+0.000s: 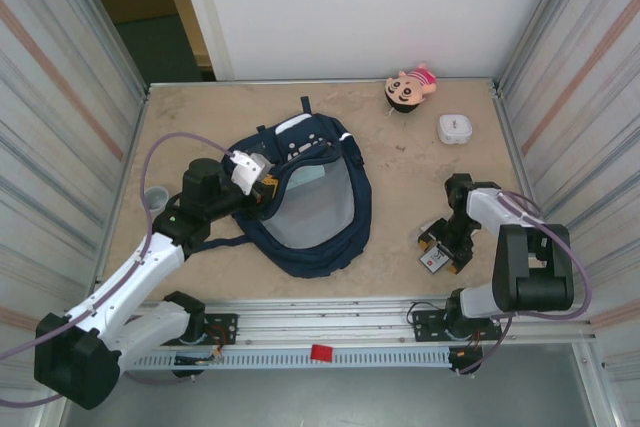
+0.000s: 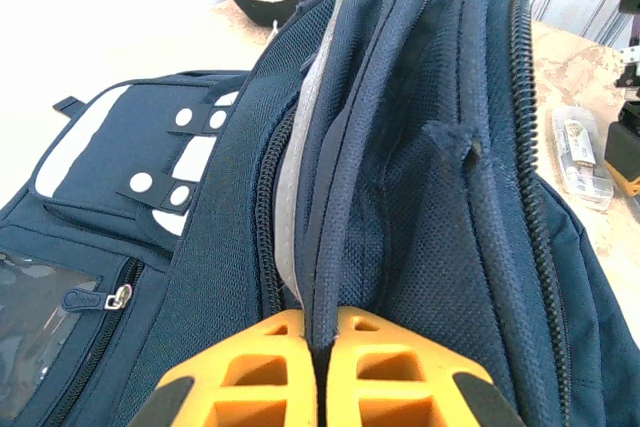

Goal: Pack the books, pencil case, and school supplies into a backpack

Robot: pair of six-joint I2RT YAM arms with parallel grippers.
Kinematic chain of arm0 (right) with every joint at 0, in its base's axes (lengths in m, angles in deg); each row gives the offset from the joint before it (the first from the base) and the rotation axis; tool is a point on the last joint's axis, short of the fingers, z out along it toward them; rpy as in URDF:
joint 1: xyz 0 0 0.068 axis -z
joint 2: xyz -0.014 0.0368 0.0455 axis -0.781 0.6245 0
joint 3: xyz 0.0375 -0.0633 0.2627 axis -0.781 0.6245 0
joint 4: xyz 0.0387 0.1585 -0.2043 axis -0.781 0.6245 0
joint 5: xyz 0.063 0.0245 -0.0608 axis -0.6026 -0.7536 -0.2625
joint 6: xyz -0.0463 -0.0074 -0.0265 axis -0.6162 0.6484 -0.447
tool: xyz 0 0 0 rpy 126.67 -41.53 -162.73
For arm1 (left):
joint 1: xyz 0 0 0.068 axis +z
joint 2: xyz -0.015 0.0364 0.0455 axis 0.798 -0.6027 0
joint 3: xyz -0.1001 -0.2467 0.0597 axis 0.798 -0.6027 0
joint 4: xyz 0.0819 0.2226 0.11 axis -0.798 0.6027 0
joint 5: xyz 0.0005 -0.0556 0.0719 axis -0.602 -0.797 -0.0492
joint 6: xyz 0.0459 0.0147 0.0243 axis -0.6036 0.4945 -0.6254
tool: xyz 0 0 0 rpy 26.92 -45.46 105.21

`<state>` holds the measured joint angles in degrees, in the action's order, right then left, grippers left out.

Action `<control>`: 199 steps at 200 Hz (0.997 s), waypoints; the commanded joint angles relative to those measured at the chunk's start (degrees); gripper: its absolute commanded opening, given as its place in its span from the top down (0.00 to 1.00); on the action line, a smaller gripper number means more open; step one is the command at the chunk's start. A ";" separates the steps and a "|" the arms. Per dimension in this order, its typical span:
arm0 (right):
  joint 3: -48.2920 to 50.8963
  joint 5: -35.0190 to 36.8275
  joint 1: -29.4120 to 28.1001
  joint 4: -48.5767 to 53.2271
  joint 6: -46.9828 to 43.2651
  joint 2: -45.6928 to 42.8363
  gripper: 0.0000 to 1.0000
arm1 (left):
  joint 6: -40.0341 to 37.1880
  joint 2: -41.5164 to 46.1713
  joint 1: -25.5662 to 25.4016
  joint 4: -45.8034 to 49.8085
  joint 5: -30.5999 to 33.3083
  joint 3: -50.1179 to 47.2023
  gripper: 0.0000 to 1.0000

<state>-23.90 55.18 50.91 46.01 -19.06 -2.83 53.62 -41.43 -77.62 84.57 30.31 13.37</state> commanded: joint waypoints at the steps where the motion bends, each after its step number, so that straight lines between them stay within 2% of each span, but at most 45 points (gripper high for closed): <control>1: -0.02 2.10 -0.75 0.30 -0.11 1.49 0.26 | -0.35 1.69 0.96 -1.90 1.16 -0.11 1.00; 22: 0.85 2.60 -1.16 -0.76 -0.10 2.89 0.26 | -0.34 1.67 0.96 -1.90 1.07 0.11 1.00; 73: -0.18 4.02 -3.61 -0.24 0.28 3.49 0.39 | -0.26 2.10 1.04 -1.56 1.11 0.37 1.00; 120: -2.42 4.67 -6.91 4.56 3.29 -6.79 0.45 | -0.02 1.86 1.02 -1.29 0.65 1.01 1.00; 150: -4.57 2.32 -9.95 6.13 6.99 -15.54 0.45 | 0.60 1.59 1.04 -1.45 0.04 1.77 1.00; 174: -7.09 -2.36 -15.09 1.40 10.79 -19.08 0.44 | 1.84 1.07 1.04 -2.57 -0.42 2.06 1.00; 199: -10.66 -6.54 -21.39 -7.50 14.53 -16.61 0.44 | 3.33 0.65 1.06 -3.95 -1.11 2.34 1.00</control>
<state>-30.79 54.09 34.30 46.56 -10.38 -21.38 54.76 -41.45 -77.62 84.96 29.85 13.39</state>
